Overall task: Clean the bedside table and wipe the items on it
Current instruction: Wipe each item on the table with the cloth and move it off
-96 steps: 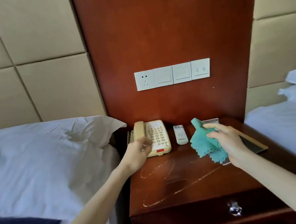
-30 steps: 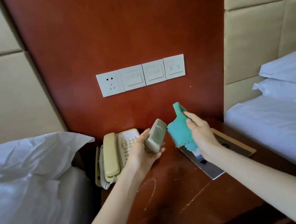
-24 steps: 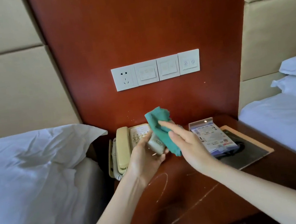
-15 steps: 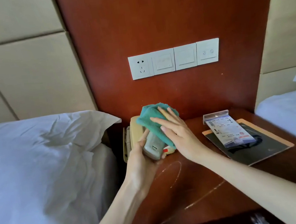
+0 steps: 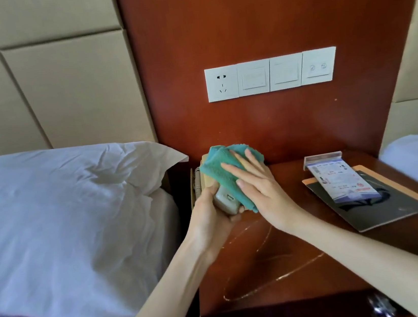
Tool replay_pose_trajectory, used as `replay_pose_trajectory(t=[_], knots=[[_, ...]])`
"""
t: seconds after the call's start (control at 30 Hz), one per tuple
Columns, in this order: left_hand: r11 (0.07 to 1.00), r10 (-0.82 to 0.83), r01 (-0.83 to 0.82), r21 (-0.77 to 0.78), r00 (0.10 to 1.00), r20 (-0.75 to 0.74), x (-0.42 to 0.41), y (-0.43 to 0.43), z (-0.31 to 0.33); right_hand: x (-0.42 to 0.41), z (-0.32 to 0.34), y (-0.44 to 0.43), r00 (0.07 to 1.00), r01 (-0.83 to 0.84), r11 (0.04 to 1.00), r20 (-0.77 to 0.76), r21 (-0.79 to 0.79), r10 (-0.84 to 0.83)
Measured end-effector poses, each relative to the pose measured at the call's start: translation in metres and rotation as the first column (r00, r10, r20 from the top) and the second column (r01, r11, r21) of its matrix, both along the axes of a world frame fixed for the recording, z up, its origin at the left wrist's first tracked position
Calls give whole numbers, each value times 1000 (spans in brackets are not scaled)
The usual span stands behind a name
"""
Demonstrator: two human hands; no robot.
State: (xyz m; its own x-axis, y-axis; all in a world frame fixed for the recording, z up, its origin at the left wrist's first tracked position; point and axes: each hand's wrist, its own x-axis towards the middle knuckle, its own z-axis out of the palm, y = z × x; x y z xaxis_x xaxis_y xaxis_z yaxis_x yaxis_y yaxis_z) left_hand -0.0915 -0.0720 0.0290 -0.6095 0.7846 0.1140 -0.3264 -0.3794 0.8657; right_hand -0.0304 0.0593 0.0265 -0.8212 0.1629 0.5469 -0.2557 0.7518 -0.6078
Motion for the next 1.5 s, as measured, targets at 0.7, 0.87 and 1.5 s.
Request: replay_pose_trajectory(t=[0.7, 0.87, 1.5], knots=[[999, -46, 45, 10, 998, 52, -7, -7, 14, -33, 36, 20, 993, 86, 929, -50, -361, -111], [996, -39, 31, -89, 995, -94, -3, -6, 17, -26, 38, 28, 989, 52, 815, -84, -577, -123], [984, 70, -145, -100, 844, -531, -26, -18, 3, -4, 43, -2, 987, -137, 154, -148, -978, -56]])
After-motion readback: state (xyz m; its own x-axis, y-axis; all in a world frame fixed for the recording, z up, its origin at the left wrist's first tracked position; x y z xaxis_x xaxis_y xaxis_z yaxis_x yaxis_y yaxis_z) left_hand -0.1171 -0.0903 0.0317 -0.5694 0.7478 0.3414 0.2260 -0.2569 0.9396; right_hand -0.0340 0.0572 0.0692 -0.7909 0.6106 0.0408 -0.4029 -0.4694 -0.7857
